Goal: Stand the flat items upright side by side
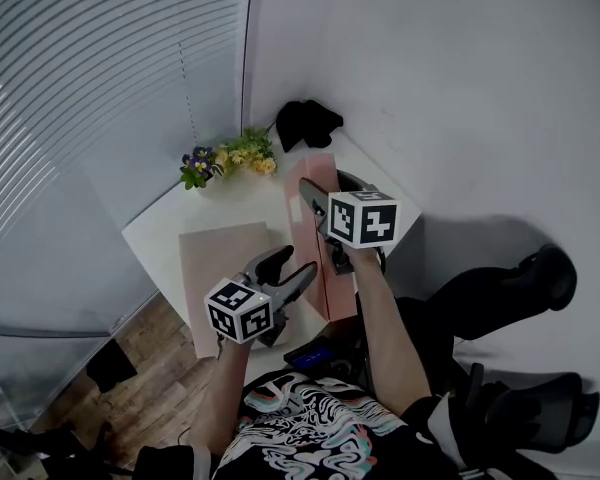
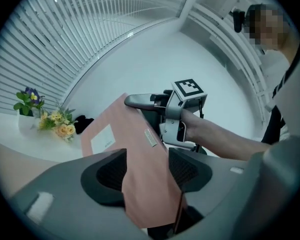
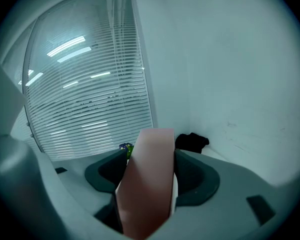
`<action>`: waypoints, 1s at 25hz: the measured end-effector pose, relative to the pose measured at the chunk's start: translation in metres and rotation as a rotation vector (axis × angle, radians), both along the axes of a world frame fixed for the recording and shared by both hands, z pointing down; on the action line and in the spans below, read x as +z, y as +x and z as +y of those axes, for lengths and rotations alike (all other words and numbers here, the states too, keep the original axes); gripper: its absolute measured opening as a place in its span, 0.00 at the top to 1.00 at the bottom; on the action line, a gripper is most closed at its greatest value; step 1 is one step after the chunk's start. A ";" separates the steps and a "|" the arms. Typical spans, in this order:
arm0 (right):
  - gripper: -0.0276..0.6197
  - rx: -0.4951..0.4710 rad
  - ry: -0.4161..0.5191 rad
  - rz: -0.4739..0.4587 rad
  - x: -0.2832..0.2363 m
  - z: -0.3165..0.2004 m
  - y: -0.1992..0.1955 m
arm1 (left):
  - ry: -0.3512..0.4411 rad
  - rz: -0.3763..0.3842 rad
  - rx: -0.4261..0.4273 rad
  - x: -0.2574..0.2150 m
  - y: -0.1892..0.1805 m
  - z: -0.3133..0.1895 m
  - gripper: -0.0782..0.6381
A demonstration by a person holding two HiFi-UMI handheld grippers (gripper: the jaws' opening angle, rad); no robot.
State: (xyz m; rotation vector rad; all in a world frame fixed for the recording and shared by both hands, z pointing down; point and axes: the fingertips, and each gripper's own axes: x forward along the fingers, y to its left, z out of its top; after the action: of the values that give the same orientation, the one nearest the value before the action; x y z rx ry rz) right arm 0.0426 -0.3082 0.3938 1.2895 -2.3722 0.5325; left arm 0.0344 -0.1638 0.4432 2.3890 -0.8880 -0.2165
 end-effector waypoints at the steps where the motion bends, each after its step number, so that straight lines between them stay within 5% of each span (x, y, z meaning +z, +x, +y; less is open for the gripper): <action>1: 0.50 0.000 0.003 -0.003 0.000 0.000 0.000 | -0.003 0.008 0.029 -0.003 0.005 0.001 0.53; 5: 0.50 0.001 0.020 -0.009 -0.002 -0.003 -0.002 | -0.004 -0.092 0.141 0.000 0.029 0.010 0.44; 8: 0.50 0.002 0.033 -0.015 -0.007 -0.004 -0.002 | -0.031 -0.161 0.144 0.010 0.038 0.012 0.42; 25: 0.50 0.010 0.092 -0.025 -0.031 0.006 0.001 | -0.089 -0.147 0.130 0.021 0.030 0.008 0.38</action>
State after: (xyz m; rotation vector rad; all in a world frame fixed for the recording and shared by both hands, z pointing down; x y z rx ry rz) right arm 0.0438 -0.3024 0.3632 1.3418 -2.4380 0.4502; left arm 0.0648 -0.1559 0.4640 2.3917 -0.7859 0.0490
